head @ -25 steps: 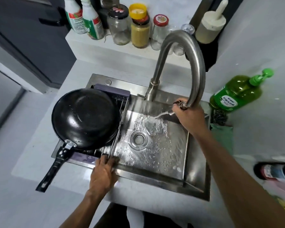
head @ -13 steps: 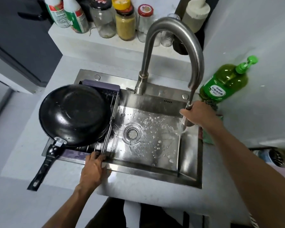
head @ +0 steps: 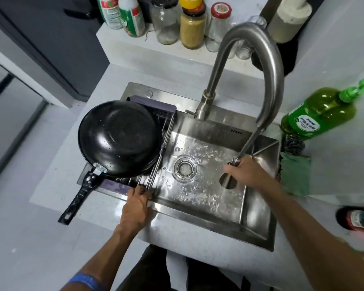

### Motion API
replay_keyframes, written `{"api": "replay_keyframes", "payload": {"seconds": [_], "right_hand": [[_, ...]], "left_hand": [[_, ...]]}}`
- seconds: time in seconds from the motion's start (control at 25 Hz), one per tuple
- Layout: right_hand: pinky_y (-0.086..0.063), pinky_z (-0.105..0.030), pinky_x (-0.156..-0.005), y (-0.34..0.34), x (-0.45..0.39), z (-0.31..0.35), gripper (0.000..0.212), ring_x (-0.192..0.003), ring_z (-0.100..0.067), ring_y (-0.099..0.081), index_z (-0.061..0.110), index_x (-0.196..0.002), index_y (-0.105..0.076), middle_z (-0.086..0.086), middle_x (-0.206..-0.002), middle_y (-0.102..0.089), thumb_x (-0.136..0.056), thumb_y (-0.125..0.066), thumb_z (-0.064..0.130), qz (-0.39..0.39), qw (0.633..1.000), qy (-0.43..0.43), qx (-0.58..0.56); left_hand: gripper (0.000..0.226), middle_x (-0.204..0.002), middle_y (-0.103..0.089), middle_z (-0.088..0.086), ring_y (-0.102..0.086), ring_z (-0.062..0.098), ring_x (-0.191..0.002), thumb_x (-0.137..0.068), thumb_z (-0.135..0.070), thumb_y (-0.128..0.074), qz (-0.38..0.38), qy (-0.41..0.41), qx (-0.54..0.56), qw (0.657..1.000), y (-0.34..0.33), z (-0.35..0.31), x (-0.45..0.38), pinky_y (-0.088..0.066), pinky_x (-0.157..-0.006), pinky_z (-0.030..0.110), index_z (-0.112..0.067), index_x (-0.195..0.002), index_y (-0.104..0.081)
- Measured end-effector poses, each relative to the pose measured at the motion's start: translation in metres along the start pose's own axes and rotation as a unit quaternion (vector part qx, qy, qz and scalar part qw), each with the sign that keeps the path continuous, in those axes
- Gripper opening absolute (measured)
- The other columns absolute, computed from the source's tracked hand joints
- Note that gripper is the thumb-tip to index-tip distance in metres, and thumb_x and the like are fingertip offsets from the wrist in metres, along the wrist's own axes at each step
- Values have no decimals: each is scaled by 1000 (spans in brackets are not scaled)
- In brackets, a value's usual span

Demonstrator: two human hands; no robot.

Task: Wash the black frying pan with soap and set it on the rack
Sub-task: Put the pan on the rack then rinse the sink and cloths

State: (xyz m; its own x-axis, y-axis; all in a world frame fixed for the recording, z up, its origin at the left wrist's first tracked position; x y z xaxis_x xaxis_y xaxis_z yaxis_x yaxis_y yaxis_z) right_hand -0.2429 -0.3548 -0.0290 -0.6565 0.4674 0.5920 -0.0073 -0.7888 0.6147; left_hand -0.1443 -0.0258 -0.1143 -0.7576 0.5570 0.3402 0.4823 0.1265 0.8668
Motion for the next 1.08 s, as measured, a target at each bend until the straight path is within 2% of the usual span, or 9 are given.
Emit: {"api": "replay_keyframes", "payload": {"seconds": [0.16, 0.32, 0.48, 0.64, 0.76, 0.88, 0.96, 1.08], "right_hand": [[-45, -24, -61, -42, 6, 38, 20, -68, -10, -60, 19, -97, -71, -2, -81, -69, -93, -62, 37, 67, 995, 7, -74], [-55, -28, -62, -61, -2, 62, 15, -67, -13, -61, 35, -110, -64, -2, -78, -68, -96, -60, 31, 86, 979, 34, -183], [-60, -31, -66, -72, -13, 70, 25, -65, -12, -65, 25, -123, -64, -9, -80, -69, -98, -60, 27, 37, 964, 42, -260], [-59, -37, -74, -64, -32, 68, 40, -74, -17, -63, 25, -139, -53, -8, -90, -67, -99, -58, 21, -33, 955, 34, -293], [-58, -43, -71, -52, -41, 63, 45, -69, -14, -59, 32, -141, -48, 1, -87, -66, -99, -58, 24, -98, 958, 11, -269], [-50, -37, -60, -40, -45, 48, 43, -65, -13, -58, 30, -136, -55, -3, -86, -70, -94, -62, 30, -167, 952, -8, -255], [-55, -39, -68, -38, -44, 38, 39, -70, -15, -63, 29, -125, -65, -1, -87, -73, -87, -66, 35, -183, 957, -8, -225], [-59, -45, -81, -51, -32, 18, 33, -84, -12, -72, 38, -102, -72, 8, -87, -76, -71, -67, 51, -163, 964, -1, -211]], "left_hand": [[35, -124, -51, 8, -41, 27, -111, -79, -26, -67, 31, 14, -22, 999, -2, 4, -5, -48, -89, 33, -14, -112, -67], [32, -127, -46, 3, -38, 21, -111, -80, -27, -67, 34, 30, -10, 999, -5, 8, -6, -49, -86, 28, -17, -110, -66], [20, -120, -49, 4, -40, 21, -107, -81, -26, -64, 10, 11, 2, 1000, -7, 11, -6, -52, -77, 29, -17, -99, -66], [16, -112, -53, 3, -42, 21, -101, -76, -27, -64, 10, -8, -2, 1000, -11, 17, -7, -53, -79, 32, -20, -90, -66], [18, -112, -52, 3, -42, 20, -101, -76, -23, -68, 1, -10, 13, 1000, -8, 15, -7, -51, -75, 27, -18, -93, -67], [22, -114, -52, 4, -41, 19, -101, -75, -24, -72, -1, -17, 16, 1000, -8, 15, -5, -49, -74, 26, -17, -95, -68], [21, -113, -52, 3, -40, 18, -99, -74, -24, -73, -3, -15, 21, 1000, -6, 16, -5, -51, -74, 28, -17, -93, -67], [17, -107, -52, 1, -39, 17, -94, -73, -22, -74, -11, -16, 25, 999, -5, 13, -4, -51, -66, 30, -18, -88, -67]]}}
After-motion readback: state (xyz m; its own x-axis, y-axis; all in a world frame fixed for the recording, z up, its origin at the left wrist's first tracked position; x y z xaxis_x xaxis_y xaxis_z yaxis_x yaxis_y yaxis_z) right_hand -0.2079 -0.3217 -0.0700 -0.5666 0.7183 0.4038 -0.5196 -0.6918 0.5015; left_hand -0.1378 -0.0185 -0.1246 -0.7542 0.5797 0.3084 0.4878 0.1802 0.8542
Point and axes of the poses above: each hand's wrist, its own x-axis away from the middle knuckle, its own y-axis out of the back of the hand, z = x × y, the point moved 1 cm from there along -x, towards the middle knuckle
